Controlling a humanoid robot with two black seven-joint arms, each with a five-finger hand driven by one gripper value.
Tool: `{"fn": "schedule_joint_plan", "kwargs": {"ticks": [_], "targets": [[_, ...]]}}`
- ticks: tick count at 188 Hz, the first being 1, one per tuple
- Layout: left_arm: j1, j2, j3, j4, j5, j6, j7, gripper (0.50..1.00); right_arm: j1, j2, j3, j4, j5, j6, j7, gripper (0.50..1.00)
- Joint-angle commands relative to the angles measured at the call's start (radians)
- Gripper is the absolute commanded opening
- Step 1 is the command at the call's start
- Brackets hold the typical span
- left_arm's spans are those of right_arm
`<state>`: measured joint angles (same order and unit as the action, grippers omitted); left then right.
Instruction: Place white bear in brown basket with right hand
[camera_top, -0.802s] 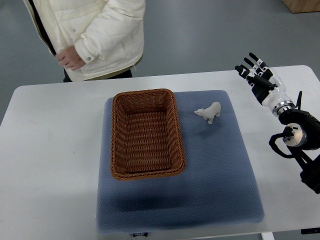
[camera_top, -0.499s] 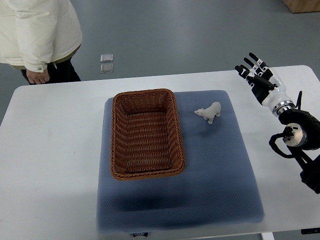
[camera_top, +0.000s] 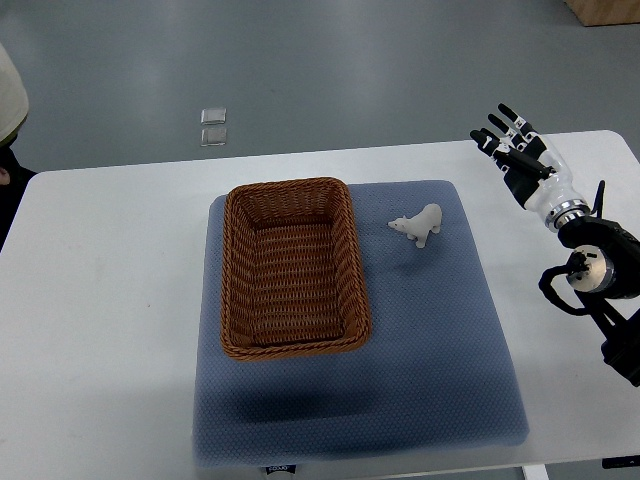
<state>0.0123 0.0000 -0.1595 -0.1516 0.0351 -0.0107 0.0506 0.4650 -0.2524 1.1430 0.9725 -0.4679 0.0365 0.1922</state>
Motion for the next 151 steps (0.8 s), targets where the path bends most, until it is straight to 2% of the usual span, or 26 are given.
{"fn": "schedule_joint_plan", "kwargs": {"ticks": [1, 122, 151], "targets": [[0.000, 0.000, 0.000, 0.000, 0.000, 0.000, 0.000, 1.000, 0.001, -0.001, 0.000, 0.000, 0.000, 0.000, 0.000, 0.926], [0.000, 0.000, 0.000, 0.000, 0.000, 0.000, 0.000, 1.000, 0.007, -0.016, -0.002, 0.000, -0.008, 0.008, 0.000, 0.926], [0.000, 0.000, 0.000, 0.000, 0.000, 0.000, 0.000, 1.000, 0.020, -0.022, -0.016, 0.002, -0.018, 0.030, 0.000, 0.926]]}}
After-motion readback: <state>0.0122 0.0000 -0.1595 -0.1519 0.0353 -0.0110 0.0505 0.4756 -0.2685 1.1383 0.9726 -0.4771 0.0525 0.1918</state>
